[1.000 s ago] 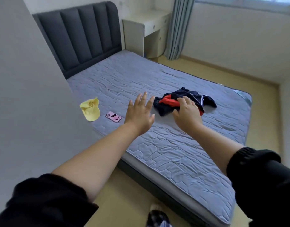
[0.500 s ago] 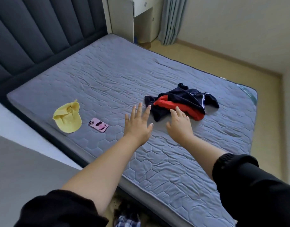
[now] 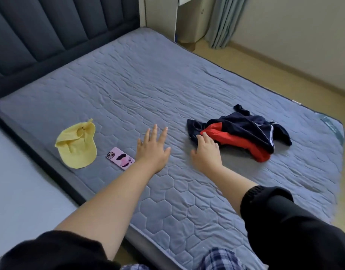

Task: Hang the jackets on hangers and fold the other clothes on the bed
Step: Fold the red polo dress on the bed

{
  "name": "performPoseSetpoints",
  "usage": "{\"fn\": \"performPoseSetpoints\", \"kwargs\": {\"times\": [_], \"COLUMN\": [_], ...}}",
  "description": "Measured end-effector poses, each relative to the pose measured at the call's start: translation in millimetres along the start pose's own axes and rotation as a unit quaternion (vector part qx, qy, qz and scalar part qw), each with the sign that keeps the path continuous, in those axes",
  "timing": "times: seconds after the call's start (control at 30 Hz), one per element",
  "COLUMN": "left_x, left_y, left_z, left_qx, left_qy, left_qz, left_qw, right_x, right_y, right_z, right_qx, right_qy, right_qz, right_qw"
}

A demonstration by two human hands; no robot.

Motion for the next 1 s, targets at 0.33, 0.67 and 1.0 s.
{"fn": "performPoseSetpoints", "kwargs": {"times": [0.33,0.67,1.0], "left_x": [160,252,254], "left_y": [90,148,146], "left_z": [43,129,152], "left_qx": [-0.099,-0.103,-0.119], "left_qy": [-0.042,-0.072,-0.17], "left_qz": [-0.067,-0.099,-0.143], "left_qw": [0.992,0.987,0.968], "right_x": [138,190,178], "right_y": [71,192,157], "right_z": [161,311,293], "right_qx": [0.027,-0.008,0.038], "right_qy": [-0.029,-0.128,0.221], "right_qz": [-0.124,-0.246,-0.174], "right_qw": [0.991,0.961,0.959]}}
Point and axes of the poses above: each hand's wrist, its own y-axis towards the middle knuckle, its own x-axis out of the palm, z = x × y, the point moved 9 cm from there along y, towards the middle knuckle, and after that the axes turned 8 degrees about -x, right-handed, at the moved point
